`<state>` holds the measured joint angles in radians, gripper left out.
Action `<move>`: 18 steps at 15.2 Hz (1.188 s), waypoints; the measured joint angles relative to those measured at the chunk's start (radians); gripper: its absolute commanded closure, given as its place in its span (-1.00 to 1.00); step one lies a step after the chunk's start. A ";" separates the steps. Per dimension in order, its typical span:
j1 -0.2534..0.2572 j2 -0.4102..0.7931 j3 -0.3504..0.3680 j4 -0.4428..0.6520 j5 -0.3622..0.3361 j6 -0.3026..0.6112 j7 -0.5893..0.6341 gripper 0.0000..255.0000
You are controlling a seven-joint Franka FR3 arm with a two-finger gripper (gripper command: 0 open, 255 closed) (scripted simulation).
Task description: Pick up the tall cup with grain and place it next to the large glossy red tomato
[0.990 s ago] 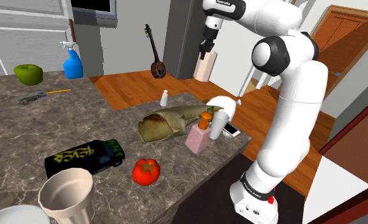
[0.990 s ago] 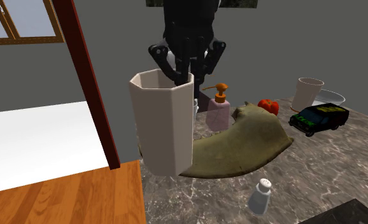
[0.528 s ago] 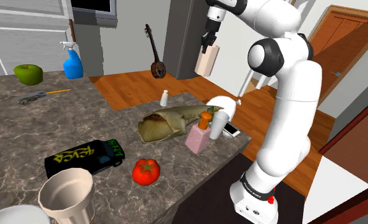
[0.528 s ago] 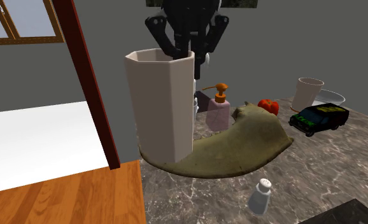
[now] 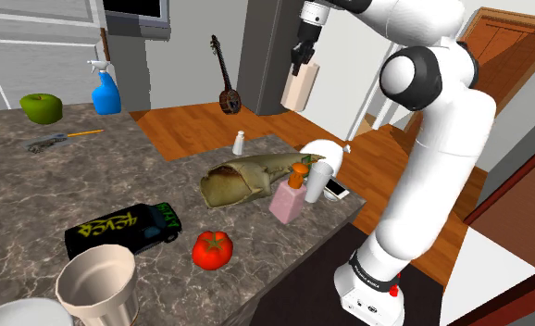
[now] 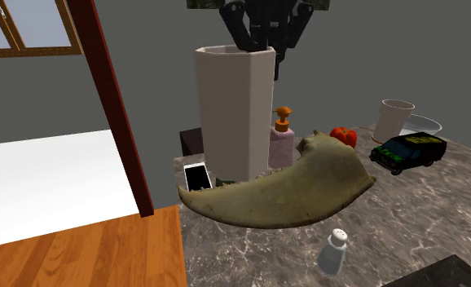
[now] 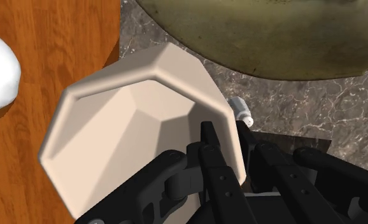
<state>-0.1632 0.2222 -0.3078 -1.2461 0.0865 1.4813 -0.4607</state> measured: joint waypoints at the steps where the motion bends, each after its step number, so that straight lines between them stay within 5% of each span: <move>1: 0.019 -0.030 0.007 -0.040 -0.011 0.013 0.022 1.00; 8: 0.120 -0.264 0.076 -0.326 -0.081 0.077 0.179 1.00; 18: 0.217 -0.477 0.218 -0.555 -0.101 0.096 0.420 1.00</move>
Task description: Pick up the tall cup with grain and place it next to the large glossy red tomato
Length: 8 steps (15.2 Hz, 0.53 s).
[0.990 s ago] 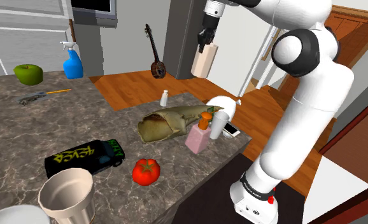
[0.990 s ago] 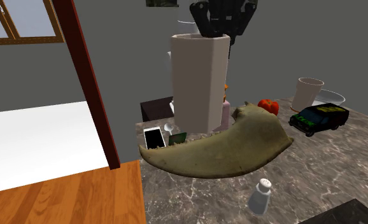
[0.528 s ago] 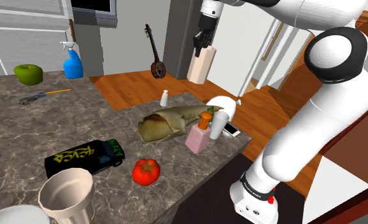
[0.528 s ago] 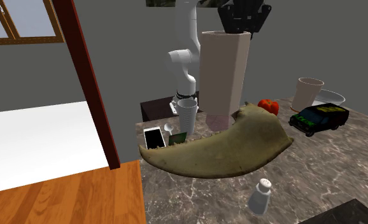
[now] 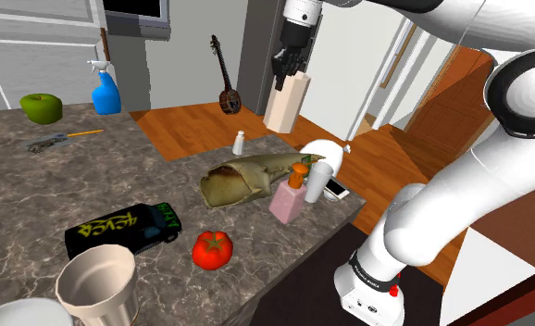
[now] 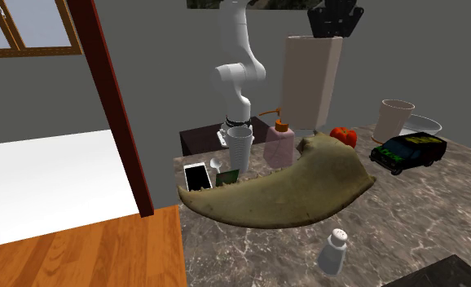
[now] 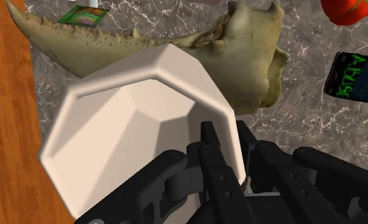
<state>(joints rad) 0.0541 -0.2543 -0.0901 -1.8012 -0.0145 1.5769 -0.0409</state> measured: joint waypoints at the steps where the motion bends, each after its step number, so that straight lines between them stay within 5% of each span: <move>1: 0.007 -0.020 0.013 -0.025 0.001 0.004 0.020 1.00; 8: 0.068 -0.095 0.127 -0.092 0.029 -0.003 0.190 1.00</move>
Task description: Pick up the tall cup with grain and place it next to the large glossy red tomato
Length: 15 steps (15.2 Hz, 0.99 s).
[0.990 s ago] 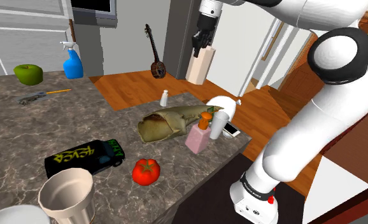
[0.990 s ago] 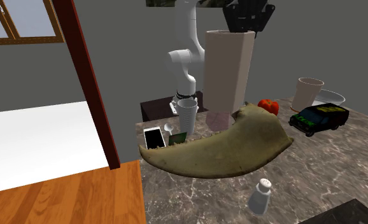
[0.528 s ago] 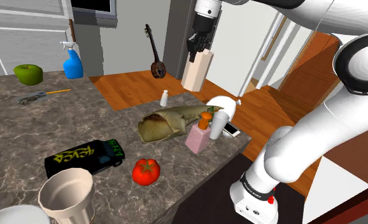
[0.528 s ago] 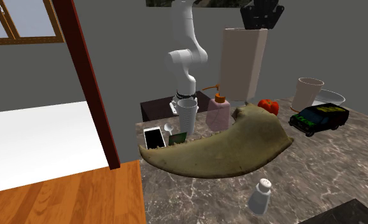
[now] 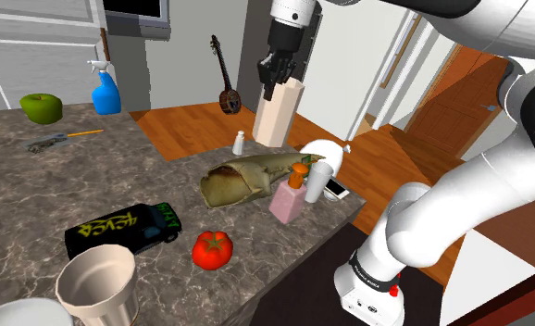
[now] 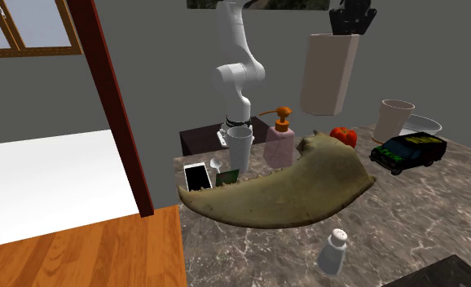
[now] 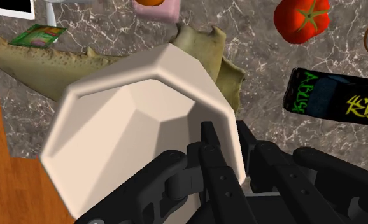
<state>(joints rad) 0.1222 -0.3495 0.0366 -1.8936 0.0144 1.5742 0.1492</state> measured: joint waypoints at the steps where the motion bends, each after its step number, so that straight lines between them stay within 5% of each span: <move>1: 0.009 0.002 0.018 0.003 0.005 0.000 0.026 1.00; 15: 0.122 0.001 0.264 0.017 0.077 -0.003 0.374 1.00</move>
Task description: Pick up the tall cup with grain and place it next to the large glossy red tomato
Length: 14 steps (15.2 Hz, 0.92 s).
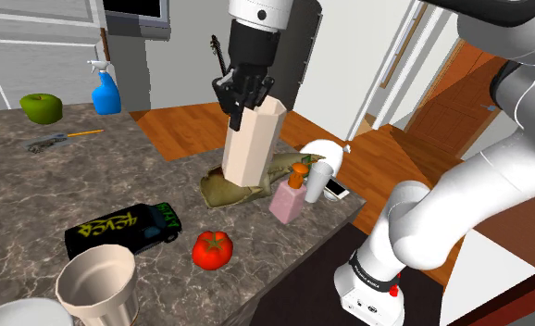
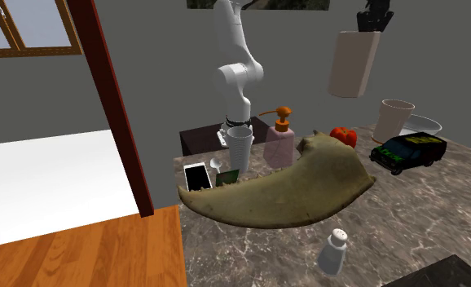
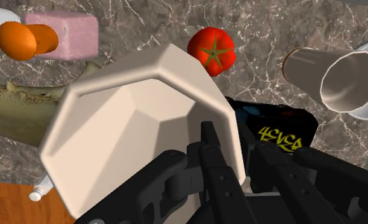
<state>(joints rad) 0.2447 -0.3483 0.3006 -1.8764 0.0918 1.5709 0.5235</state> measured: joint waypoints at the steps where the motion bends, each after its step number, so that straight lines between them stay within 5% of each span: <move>1: 0.008 0.010 0.021 0.011 0.003 0.000 0.028 1.00; 14: 0.105 0.236 0.267 0.245 -0.052 -0.013 0.385 1.00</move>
<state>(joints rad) 0.3498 -0.1128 0.5681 -1.6312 0.0403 1.5576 0.9089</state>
